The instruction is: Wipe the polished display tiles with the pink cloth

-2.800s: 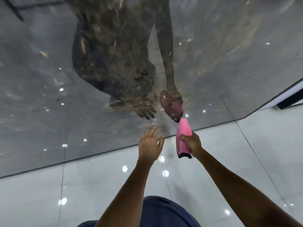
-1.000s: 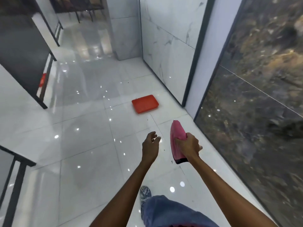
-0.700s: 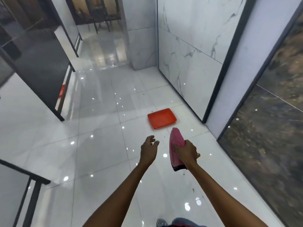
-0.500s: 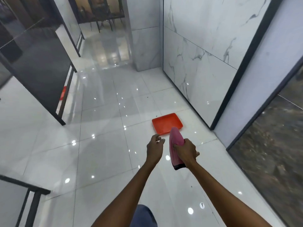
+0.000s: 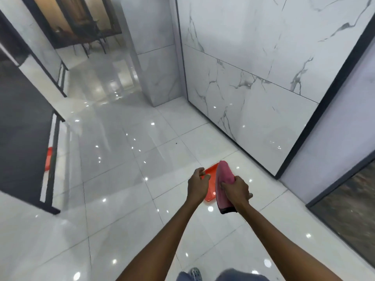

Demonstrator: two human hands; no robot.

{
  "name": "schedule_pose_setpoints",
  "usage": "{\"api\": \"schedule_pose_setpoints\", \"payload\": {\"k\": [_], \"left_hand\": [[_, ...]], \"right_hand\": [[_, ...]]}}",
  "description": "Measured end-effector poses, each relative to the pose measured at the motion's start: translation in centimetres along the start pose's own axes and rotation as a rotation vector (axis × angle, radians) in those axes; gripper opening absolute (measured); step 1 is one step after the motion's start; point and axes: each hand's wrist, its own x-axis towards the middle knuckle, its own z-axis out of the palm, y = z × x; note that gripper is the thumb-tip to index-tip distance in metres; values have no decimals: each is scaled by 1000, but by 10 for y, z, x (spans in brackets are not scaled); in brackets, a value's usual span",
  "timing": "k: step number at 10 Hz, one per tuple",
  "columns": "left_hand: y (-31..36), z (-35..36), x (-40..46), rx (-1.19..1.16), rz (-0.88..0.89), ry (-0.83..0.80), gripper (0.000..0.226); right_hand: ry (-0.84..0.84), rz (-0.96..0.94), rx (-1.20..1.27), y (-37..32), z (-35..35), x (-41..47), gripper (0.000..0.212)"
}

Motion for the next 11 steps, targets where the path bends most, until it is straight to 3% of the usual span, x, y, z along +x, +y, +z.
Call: {"api": "schedule_pose_setpoints", "payload": {"k": [3,7,9,10,11], "left_hand": [[-14,-13,187,70,-132,-198,34],[-35,37,463,343,-229,-441,40],[-67,69,546,400,-259,-526,38],[-75,74,571,388,-254,-524,35],[-83,71,596,369,-311,-520,34]], "right_hand": [[100,280,102,-47,85,159,36],[41,584,12,-59,196,395,40],[-49,617,-228,-33,239,490,31],[-16,655,-325,-28,246,513,31],[33,675,-256,-37,256,528,26]]}}
